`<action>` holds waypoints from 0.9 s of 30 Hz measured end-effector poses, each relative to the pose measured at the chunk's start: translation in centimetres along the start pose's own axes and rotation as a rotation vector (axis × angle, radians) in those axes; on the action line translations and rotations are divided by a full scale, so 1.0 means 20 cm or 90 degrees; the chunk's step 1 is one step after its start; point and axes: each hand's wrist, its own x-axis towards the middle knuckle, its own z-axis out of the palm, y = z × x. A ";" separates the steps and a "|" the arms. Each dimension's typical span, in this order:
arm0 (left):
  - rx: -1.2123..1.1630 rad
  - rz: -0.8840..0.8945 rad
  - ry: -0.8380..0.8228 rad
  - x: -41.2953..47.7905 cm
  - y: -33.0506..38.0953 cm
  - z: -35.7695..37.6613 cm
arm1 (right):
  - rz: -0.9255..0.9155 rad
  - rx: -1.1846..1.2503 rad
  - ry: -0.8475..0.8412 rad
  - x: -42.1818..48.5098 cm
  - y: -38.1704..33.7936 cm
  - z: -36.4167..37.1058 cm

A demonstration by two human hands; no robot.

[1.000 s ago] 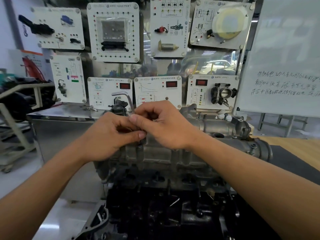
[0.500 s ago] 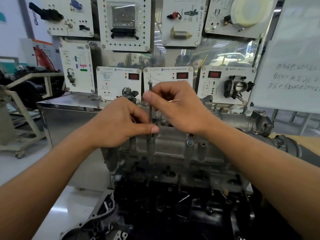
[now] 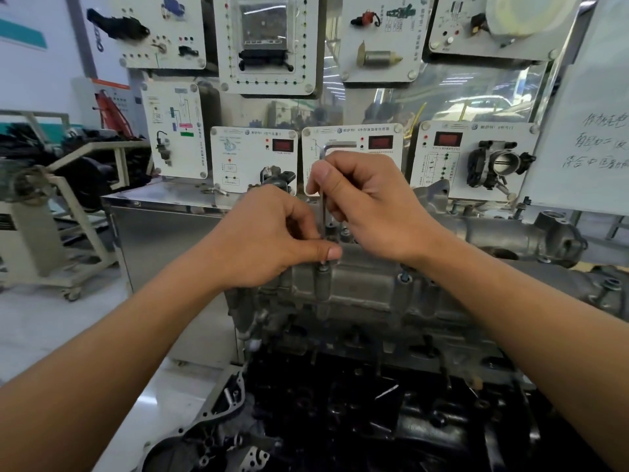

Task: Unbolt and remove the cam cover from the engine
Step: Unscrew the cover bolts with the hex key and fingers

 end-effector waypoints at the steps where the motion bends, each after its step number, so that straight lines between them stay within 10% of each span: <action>1: -0.025 0.005 0.016 0.00 0.00 -0.01 | -0.004 0.006 0.000 0.00 0.01 0.00; 27: -0.158 0.046 -0.023 -0.01 0.01 -0.05 | -0.064 0.003 0.087 -0.05 0.01 0.00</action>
